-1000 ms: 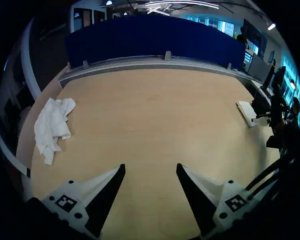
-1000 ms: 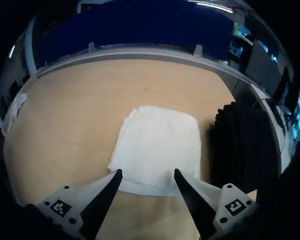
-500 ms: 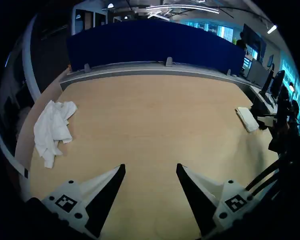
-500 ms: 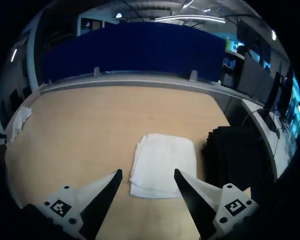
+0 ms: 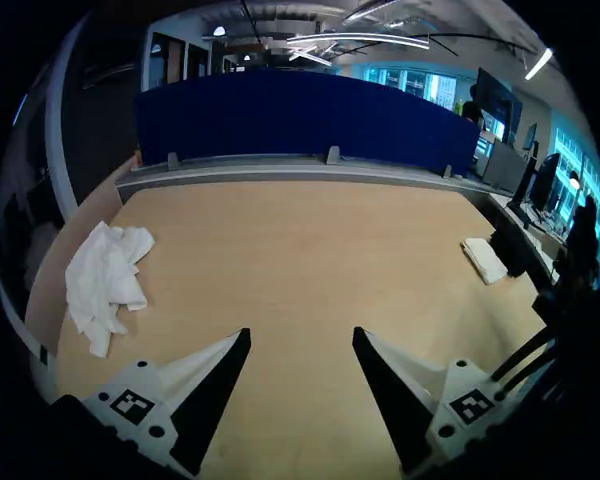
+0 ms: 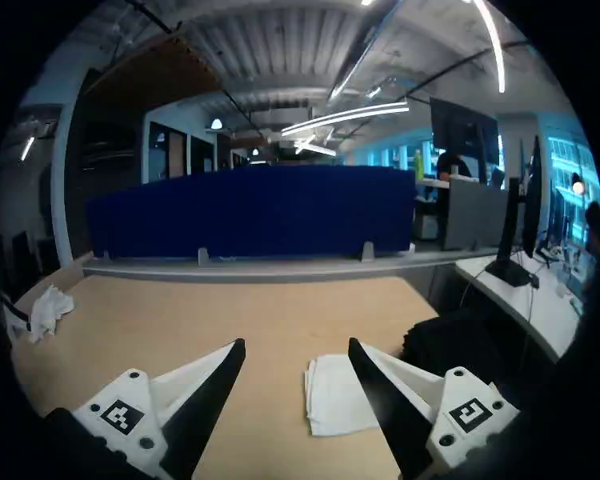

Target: Fold towel

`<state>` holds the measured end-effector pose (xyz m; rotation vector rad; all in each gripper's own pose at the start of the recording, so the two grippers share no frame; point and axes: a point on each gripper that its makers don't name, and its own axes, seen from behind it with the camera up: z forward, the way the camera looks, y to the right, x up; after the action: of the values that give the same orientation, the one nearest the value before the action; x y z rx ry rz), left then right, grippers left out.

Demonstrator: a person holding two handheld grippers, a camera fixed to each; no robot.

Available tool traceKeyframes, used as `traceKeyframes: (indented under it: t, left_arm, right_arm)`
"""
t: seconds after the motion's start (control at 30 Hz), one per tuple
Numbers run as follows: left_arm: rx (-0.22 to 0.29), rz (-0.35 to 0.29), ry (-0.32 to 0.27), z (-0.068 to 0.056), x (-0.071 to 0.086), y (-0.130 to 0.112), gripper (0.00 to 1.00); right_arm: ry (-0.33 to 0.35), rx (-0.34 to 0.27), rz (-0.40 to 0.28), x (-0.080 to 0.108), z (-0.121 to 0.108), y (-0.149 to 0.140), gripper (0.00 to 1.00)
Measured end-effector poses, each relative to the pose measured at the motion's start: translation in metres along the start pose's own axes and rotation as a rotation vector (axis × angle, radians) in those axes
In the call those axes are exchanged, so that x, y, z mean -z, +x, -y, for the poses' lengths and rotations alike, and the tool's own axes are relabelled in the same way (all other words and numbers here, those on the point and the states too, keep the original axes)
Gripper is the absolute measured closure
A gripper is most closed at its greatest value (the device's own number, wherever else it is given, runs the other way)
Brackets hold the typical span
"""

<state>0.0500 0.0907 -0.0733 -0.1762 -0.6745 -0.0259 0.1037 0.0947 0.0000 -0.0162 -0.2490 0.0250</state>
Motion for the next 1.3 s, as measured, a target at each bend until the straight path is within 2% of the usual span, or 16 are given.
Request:
traceKeyframes:
  t: [0.2,0.3,0.57,0.7,0.87,0.97,1.1,1.3]
  left_arm:
    - [-0.005,-0.071,-0.010,0.006,0.009,0.016,0.06]
    - [0.001,-0.109,-0.011,0.010,0.013,0.025,0.06]
    - [0.007,-0.245,0.000,0.023,0.026,0.055,0.06]
    - [-0.005,-0.361,0.026,0.033,0.038,0.083,0.06]
    - [0.013,-0.541,0.086,0.057,0.061,0.125,0.06]
    - [0.032,-0.616,0.124,0.072,0.070,0.141,0.06]
    - [0.032,-0.666,0.160,0.089,0.076,0.150,0.06]
    - [0.009,-0.699,0.170,0.099,0.076,0.154,0.05]
  right_arm:
    - [-0.034,0.019,-0.172,0.035,0.017,0.059,0.00]
    - [-0.042,0.029,-0.208,0.047,0.026,0.073,0.00]
    - [-0.034,0.058,-0.199,0.058,0.054,0.077,0.00]
    - [-0.022,0.068,-0.188,0.060,0.067,0.076,0.00]
    - [-0.016,0.060,-0.194,0.062,0.085,0.082,0.00]
    - [-0.008,0.049,-0.198,0.060,0.098,0.084,0.00]
    - [0.007,0.049,-0.197,0.058,0.116,0.085,0.00]
    - [0.023,0.057,-0.198,0.054,0.139,0.085,0.00]
